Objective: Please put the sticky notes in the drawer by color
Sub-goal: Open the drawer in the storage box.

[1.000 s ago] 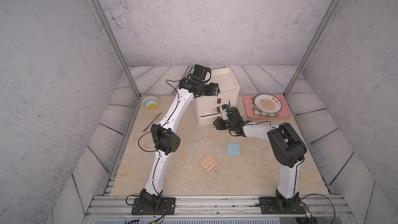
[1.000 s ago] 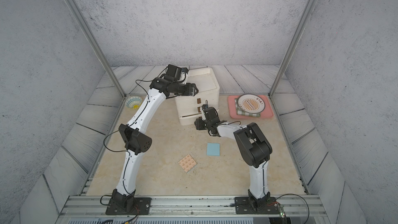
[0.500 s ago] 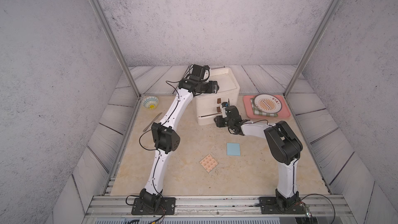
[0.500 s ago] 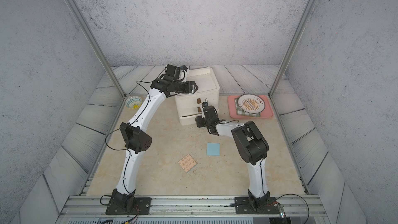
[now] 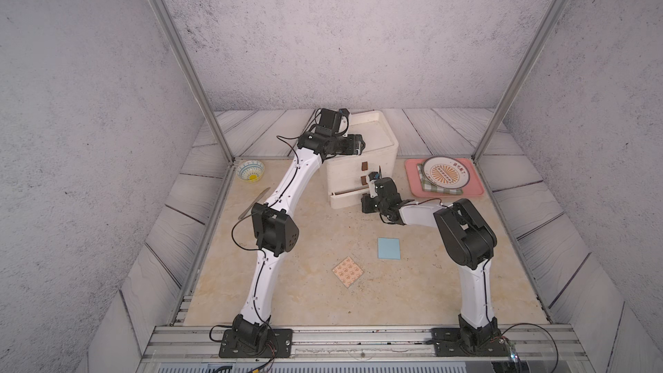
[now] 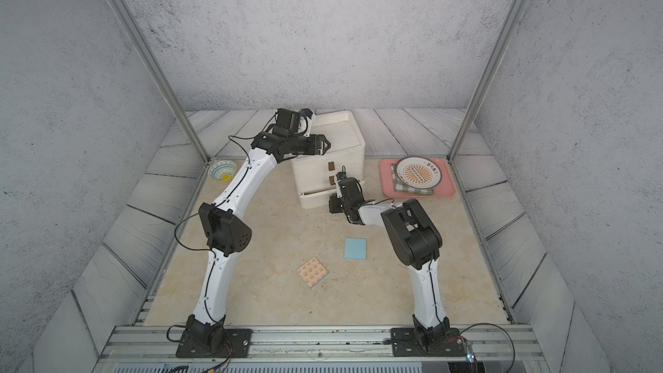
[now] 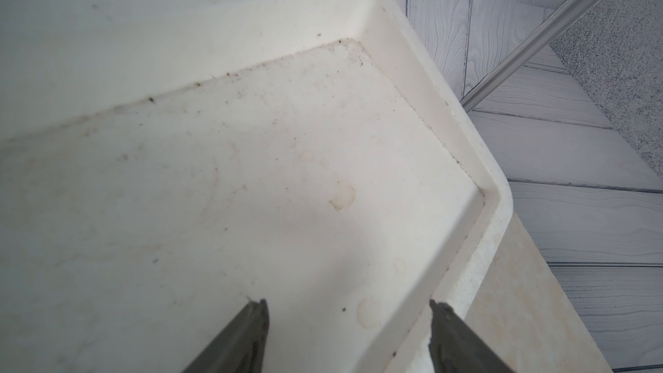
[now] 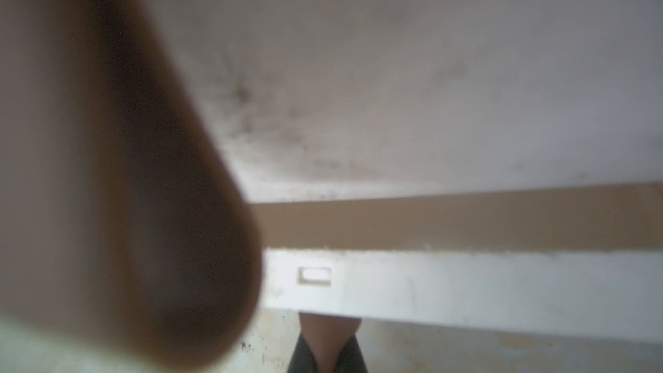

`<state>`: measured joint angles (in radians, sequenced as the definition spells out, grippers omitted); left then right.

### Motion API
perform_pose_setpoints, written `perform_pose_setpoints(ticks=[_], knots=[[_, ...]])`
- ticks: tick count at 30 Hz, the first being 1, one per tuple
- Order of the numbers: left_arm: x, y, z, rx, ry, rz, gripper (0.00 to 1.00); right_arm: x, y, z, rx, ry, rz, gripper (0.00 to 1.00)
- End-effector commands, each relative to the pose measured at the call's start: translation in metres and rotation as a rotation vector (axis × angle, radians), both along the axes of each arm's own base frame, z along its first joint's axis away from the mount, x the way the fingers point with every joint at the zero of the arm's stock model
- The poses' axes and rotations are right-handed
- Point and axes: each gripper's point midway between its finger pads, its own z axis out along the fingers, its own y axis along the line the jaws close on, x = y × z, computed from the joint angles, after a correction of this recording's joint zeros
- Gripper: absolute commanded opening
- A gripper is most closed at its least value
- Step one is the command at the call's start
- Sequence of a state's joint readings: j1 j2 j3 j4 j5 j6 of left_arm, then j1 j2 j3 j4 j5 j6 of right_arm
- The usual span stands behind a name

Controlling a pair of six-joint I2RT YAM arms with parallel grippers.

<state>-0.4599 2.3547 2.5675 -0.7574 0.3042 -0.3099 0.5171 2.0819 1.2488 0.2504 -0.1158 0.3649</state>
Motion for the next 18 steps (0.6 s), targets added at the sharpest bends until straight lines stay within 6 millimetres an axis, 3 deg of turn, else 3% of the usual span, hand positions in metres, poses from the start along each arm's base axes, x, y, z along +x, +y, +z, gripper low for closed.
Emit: perform_pose_setpoints(ticks=[1, 8, 12, 18], knots=[[-0.027, 0.018, -0.096, 0.135, 0.298, 0.014, 0.76, -0.012, -0.006, 0.027, 0.022, -0.032, 0.018, 0.00], [-0.027, 0.017, -0.103, 0.127, 0.318, 0.010, 0.76, -0.073, -0.024, 0.046, 0.097, 0.036, 0.042, 0.00], [-0.027, 0.015, -0.103, 0.118, 0.323, 0.008, 0.76, -0.106, -0.040, 0.043, 0.084, 0.083, 0.038, 0.00], [-0.030, 0.014, -0.104, 0.101, 0.331, 0.005, 0.76, -0.117, -0.043, 0.048, 0.072, 0.101, 0.056, 0.00]])
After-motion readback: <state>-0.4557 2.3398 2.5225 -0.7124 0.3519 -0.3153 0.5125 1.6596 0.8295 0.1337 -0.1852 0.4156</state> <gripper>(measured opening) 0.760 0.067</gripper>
